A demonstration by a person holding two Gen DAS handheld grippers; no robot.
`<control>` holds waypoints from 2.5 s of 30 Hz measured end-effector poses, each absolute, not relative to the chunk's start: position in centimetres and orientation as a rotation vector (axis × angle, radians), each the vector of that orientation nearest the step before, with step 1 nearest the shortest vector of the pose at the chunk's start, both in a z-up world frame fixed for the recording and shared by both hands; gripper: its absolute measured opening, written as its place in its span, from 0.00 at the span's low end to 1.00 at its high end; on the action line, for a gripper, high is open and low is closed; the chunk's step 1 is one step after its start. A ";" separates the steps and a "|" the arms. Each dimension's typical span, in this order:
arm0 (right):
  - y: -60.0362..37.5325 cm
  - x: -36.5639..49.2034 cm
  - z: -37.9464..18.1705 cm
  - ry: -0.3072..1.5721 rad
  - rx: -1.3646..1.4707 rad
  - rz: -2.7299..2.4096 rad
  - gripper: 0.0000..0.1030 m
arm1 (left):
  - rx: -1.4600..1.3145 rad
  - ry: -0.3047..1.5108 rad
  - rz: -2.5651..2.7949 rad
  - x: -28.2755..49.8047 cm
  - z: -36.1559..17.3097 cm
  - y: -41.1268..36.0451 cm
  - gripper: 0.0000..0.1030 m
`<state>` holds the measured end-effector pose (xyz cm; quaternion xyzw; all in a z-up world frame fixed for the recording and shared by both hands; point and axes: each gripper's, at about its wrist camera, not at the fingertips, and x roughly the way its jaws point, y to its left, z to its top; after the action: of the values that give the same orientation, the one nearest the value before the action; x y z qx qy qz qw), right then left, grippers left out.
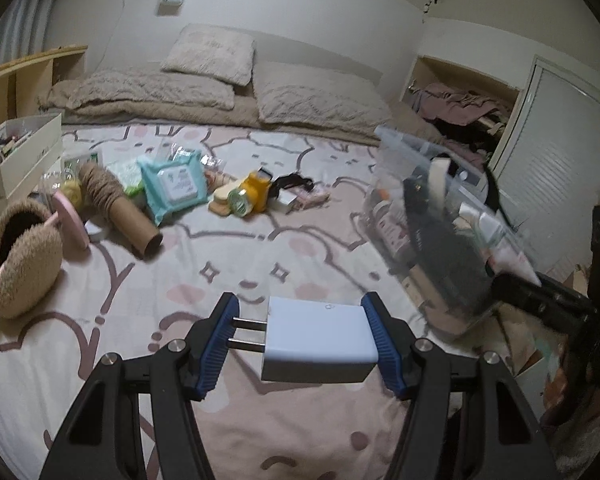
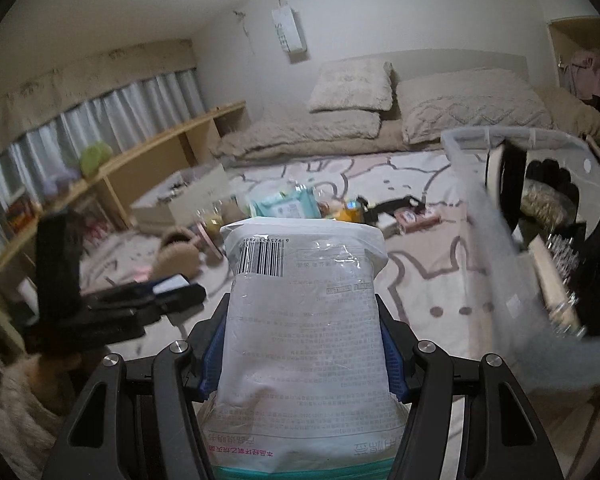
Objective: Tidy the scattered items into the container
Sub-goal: 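Carry the charger and the zip bag with both grippers over the clear box, then open the left gripper to drop the charger while the right gripper lowers the bag into the box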
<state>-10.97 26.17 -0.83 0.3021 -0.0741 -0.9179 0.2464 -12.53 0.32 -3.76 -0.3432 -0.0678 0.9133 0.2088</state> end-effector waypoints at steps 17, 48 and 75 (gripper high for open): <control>40.3 -13.3 6.8 -0.345 0.814 -2.680 0.62 | -0.859 -0.131 2.461 -13.9 2.4 6.8 0.61; 46.1 -19.9 0.9 -0.317 1.284 -2.688 1.00 | -0.805 -0.057 2.259 -18.8 6.6 19.6 0.61; 48.2 -19.1 2.0 -0.266 1.245 -2.721 1.00 | -1.105 -0.164 2.165 -27.9 4.8 32.2 0.81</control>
<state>-19.06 48.20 2.05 0.4134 -0.0884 -0.9036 0.0689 -27.85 32.15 4.78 -0.4257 -0.0632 0.8340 0.3453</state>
